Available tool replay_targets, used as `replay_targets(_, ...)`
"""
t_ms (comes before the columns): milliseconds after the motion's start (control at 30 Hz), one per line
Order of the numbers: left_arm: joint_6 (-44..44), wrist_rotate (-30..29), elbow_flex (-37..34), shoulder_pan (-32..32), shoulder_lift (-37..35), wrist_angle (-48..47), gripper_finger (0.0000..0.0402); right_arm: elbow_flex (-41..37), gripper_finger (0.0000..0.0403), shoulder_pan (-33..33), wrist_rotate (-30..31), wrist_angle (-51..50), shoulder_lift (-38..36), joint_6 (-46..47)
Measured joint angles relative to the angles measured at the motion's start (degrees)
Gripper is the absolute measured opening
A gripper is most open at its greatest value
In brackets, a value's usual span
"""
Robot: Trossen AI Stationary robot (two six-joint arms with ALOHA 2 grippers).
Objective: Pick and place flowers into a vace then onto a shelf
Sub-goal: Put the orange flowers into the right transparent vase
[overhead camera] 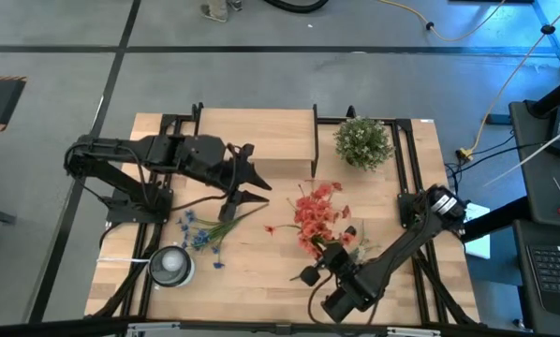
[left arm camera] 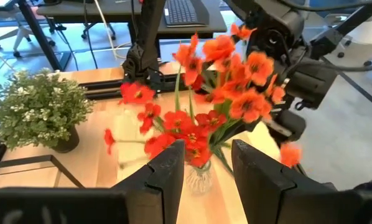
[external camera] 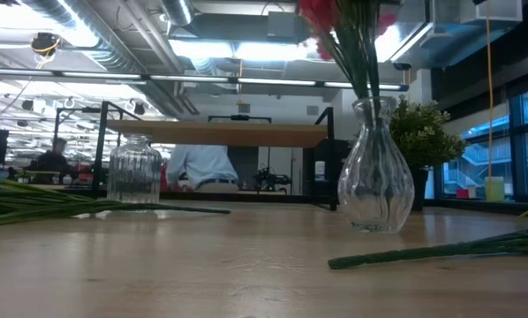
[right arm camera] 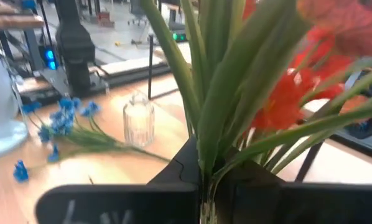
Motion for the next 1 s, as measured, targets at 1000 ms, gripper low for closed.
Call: replay_targets(1000, 0.0, 0.0, 0.0, -1.5, 0.0, -0.1, 0.0127, 1.7, 0.0169, -2.3, -11.1, -0.8, 1.2, -3.4)
